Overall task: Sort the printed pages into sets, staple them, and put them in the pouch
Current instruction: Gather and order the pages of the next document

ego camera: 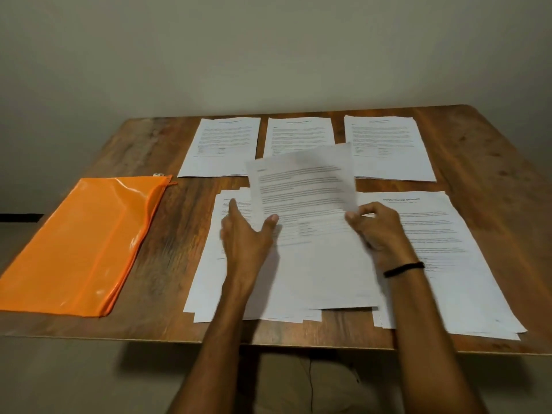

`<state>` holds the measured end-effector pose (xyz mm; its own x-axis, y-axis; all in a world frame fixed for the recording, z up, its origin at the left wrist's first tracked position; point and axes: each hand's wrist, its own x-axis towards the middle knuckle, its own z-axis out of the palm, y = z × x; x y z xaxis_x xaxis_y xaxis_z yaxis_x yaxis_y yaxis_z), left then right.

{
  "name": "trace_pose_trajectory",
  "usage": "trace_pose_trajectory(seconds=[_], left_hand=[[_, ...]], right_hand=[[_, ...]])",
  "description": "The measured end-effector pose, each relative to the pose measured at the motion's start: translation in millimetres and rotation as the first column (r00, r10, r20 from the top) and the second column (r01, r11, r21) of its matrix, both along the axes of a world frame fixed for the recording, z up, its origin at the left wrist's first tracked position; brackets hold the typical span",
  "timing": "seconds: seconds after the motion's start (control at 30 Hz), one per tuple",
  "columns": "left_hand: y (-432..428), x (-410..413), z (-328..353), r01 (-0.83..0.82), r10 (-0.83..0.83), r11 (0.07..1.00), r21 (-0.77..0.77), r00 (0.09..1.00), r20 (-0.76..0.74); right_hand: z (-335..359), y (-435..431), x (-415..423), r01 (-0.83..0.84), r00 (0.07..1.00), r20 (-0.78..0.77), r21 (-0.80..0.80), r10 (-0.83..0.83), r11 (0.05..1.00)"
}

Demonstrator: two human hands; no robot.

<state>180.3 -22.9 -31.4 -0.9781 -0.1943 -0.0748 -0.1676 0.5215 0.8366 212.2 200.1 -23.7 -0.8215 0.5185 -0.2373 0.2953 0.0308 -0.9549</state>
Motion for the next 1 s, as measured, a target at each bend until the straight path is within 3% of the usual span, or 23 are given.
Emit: trace_pose_trajectory(seconds=[0.07, 0.13, 0.2, 0.3, 0.43, 0.53, 0.67, 0.73, 0.83, 0.93, 1.0], left_hand=[[11, 7, 7, 0.110, -0.127, 0.972, 0.208, 0.989, 0.071], [26, 13, 5, 0.208, -0.240, 0.930, 0.302, 0.968, 0.073], [40, 17, 1, 0.274, -0.299, 0.922, 0.274, 0.953, 0.054], [51, 23, -4, 0.312, -0.322, 0.927, 0.209, 0.947, 0.017], [49, 26, -6, 0.323, -0.329, 0.932, 0.164, 0.944, 0.008], [44, 25, -8, 0.314, -0.319, 0.938, 0.144, 0.948, 0.011], [40, 24, -9, 0.294, -0.300, 0.946, 0.136, 0.954, 0.023], [41, 24, -9, 0.291, -0.296, 0.948, 0.128, 0.955, 0.025], [40, 24, -10, 0.286, -0.290, 0.951, 0.113, 0.957, 0.021], [37, 22, -11, 0.274, -0.277, 0.956, 0.105, 0.961, 0.016], [34, 21, -12, 0.271, -0.273, 0.958, 0.096, 0.962, 0.012]], right_hand=[[6, 29, 7, -0.025, 0.998, 0.057, -0.139, 0.034, 0.990], [7, 54, 16, -0.026, 0.997, 0.068, -0.139, 0.036, 0.990], [9, 74, 26, 0.045, 0.997, 0.062, 0.039, -0.048, 0.998], [-4, 104, 38, 0.105, 0.973, 0.153, 0.374, -0.173, 0.921], [-86, 179, 41, -0.059, 0.794, 0.489, 0.654, -0.361, 0.754], [-106, 198, 29, -0.215, 0.723, 0.624, 0.609, -0.295, 0.763], [-105, 203, 12, -0.269, 0.749, 0.618, 0.613, -0.239, 0.743], [-98, 199, 11, -0.216, 0.799, 0.556, 0.621, -0.229, 0.753], [-26, 146, 26, -0.209, 0.879, 0.462, 0.591, -0.114, 0.779], [-1, 137, 31, -0.160, 0.859, 0.496, 0.493, -0.125, 0.856], [-4, 141, 36, -0.067, 0.899, 0.427, 0.355, -0.098, 0.932]])
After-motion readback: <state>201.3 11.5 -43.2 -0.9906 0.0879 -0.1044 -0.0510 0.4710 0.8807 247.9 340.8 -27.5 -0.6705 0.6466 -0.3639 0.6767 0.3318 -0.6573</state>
